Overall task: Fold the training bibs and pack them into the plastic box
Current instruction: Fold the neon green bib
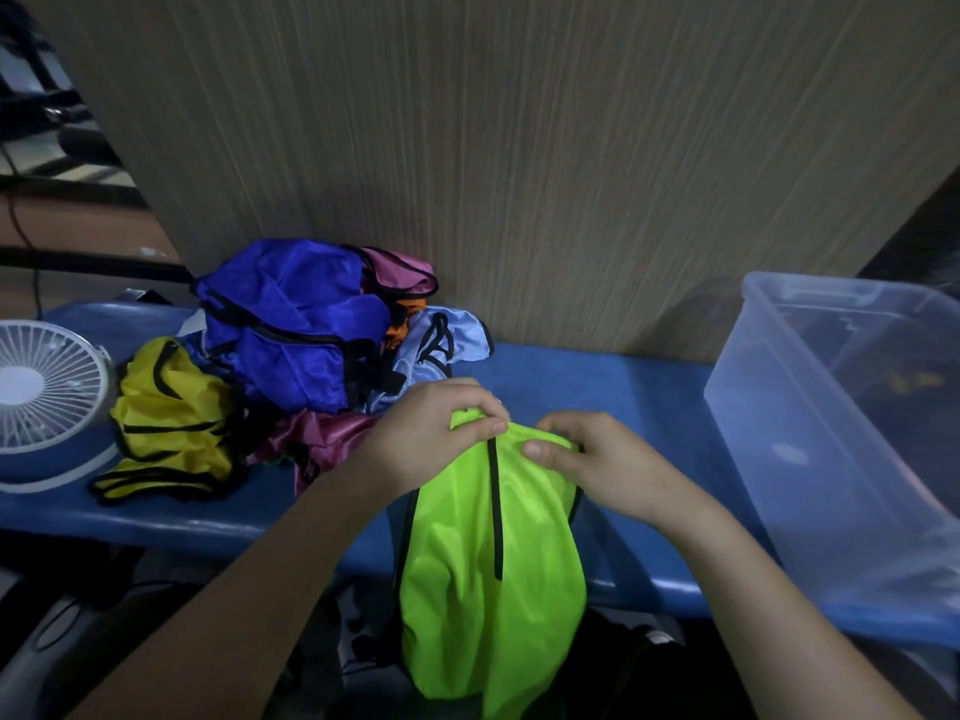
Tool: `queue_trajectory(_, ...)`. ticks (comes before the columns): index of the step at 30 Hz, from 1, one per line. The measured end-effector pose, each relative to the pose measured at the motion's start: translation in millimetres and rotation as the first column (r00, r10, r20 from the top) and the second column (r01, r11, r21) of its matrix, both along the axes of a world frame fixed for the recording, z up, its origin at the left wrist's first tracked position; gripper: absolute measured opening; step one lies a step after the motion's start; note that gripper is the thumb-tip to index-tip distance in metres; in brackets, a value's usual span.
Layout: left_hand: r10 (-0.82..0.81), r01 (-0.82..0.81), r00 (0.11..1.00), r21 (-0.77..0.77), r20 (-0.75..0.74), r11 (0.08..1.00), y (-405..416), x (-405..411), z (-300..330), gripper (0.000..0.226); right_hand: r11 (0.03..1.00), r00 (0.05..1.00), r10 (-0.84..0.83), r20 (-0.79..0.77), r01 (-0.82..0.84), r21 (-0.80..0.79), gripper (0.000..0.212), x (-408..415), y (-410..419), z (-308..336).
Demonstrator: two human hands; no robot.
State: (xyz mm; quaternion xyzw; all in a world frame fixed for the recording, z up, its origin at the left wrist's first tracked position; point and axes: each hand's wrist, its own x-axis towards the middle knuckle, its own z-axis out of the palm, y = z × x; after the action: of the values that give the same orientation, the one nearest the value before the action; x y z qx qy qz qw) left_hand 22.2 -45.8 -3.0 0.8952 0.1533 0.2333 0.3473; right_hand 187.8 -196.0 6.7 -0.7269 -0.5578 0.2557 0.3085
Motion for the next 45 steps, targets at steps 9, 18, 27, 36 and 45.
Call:
queue_trajectory(9,0.038,-0.044,0.996,-0.072,-0.083,0.996,12,-12,3,0.036,0.979,0.985,-0.173,-0.022,0.175,0.1,0.01,14,0,-4)
queue_trajectory(18,0.246,-0.298,0.951,-0.342,-0.187,0.891,11,-9,0,0.035,0.969,0.973,-0.226,-0.043,0.229,0.091,0.012,11,-1,-4)
queue_trajectory(27,0.153,-0.144,0.988,-0.438,-0.013,0.887,5,-11,8,0.02,0.969,0.973,-0.231,-0.024,0.232,0.085,0.012,10,0,-4)
queue_trajectory(36,-0.089,0.024,0.988,-0.446,-0.127,0.895,10,-16,8,0.018,0.969,0.972,-0.235,-0.034,0.237,0.077,0.014,10,1,-6)
queue_trajectory(45,0.046,-0.112,0.985,-0.414,-0.167,0.903,6,-12,5,0.022,0.961,0.963,-0.271,-0.008,0.271,0.061,0.012,5,0,-4)
